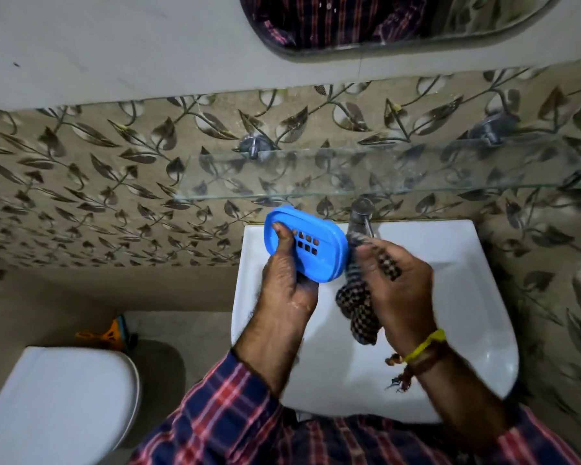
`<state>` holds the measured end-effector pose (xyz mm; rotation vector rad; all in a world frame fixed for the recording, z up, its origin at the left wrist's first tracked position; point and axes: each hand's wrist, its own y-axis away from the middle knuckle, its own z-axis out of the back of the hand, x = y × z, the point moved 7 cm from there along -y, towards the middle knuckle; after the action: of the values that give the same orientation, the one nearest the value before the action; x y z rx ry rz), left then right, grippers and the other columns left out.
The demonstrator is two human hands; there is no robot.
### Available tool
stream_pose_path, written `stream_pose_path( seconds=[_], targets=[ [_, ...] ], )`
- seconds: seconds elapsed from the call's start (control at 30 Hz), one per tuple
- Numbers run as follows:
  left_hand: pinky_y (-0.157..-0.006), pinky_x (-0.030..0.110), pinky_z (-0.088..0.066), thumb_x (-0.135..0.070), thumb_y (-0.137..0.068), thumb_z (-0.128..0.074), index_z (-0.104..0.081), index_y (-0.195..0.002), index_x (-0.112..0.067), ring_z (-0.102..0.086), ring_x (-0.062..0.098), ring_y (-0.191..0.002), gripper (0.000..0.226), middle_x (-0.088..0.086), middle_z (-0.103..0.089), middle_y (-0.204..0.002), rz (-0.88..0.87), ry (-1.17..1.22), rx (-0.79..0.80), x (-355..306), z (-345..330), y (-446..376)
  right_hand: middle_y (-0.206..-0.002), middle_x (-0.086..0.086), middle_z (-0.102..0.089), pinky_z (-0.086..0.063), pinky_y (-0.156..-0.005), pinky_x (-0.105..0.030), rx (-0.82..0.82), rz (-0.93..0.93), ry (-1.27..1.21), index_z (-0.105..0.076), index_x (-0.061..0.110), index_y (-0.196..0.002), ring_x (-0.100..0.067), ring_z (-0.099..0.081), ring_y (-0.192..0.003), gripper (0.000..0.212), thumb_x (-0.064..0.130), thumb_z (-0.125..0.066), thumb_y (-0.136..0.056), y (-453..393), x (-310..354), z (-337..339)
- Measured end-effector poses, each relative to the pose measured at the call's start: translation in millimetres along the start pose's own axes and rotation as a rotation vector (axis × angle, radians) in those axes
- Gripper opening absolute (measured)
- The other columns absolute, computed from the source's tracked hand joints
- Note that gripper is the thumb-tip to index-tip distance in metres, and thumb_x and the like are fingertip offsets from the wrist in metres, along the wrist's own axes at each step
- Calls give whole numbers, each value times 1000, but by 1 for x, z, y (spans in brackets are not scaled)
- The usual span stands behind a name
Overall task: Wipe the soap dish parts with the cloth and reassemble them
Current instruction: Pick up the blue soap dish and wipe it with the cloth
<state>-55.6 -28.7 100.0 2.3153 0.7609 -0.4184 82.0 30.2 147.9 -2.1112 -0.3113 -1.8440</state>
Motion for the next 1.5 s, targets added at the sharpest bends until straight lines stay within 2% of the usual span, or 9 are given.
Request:
stream_pose_path(
  seconds=[0.07,0.2,0.33,0.47,0.57,0.7,0.83,1.27,1.5],
  targets=[
    [-57,32,-61,-47,-75,-63,-64,-97,-8,-72,17,-62,45,8,-73,-74,46,-105,3,13,3,0,-72,-1,-73,-53,-50,-21,208,14,2,-72,10,-91,-16,-65,-50,17,14,-80,-76,6,7,-17],
    [-66,33,-54,-71,-86,-51,-66,-95,-15,-63,29,-78,59,8,-69,-79,67,-518,22,13,16,-6,-100,4,-72,-55,-80,-24,201,451,536,-75,14,-102,-8,-68,-88,30,23,-83,-75,20,16,-15],
    [-82,41,-52,-88,-63,-36,-64,-124,-18,-66,29,-89,97,14,-70,-100,162,-530,228,4,11,12,-106,6,-72,-56,-67,-33,316,680,851,-74,22,-107,-17,-71,-85,28,30,-79,-81,28,15,-22],
    [-92,43,-50,-79,-75,-41,-73,-118,-10,-64,31,-102,87,17,-71,-112,205,-469,223,7,15,17,-101,2,-66,-55,-75,-26,506,446,664,-76,19,-103,-9,-66,-85,18,21,-74,-85,19,9,-24],
    [-105,48,-45,-68,-89,-36,-74,-118,-14,-65,29,-110,72,15,-69,-123,178,-408,239,7,24,17,-94,-2,-69,-50,-84,-15,234,242,578,-76,13,-99,-4,-63,-86,22,3,-73,-80,-11,21,2],
    [-96,44,-52,-55,-103,-24,-72,-121,-29,-69,21,-104,58,5,-73,-119,189,-382,270,21,26,25,-93,-5,-71,-55,-76,-35,123,451,770,-73,11,-96,-25,-67,-83,22,6,-70,-74,-13,41,-18],
    [-77,32,-59,-49,-104,-30,-48,-147,-21,-71,20,-106,55,5,-71,-124,185,-347,264,29,21,27,-99,-4,-71,-54,-59,-35,156,585,991,-73,15,-101,-31,-68,-73,25,12,-66,-77,4,38,-55],
    [-78,31,-61,-54,-102,-31,-81,-100,-17,-74,21,-91,62,9,-77,-103,188,-348,255,20,24,21,-99,-6,-69,-51,-53,-37,332,659,1000,-74,16,-100,-32,-64,-65,32,14,-52,-76,19,36,-59],
    [-84,38,-56,-60,-98,-33,-67,-124,-7,-66,28,-92,68,20,-69,-107,187,-326,236,8,23,11,-99,-4,-67,-51,-51,-35,450,662,1063,-72,20,-100,-31,-64,-62,31,12,-52,-78,52,27,-58]
  ],
)
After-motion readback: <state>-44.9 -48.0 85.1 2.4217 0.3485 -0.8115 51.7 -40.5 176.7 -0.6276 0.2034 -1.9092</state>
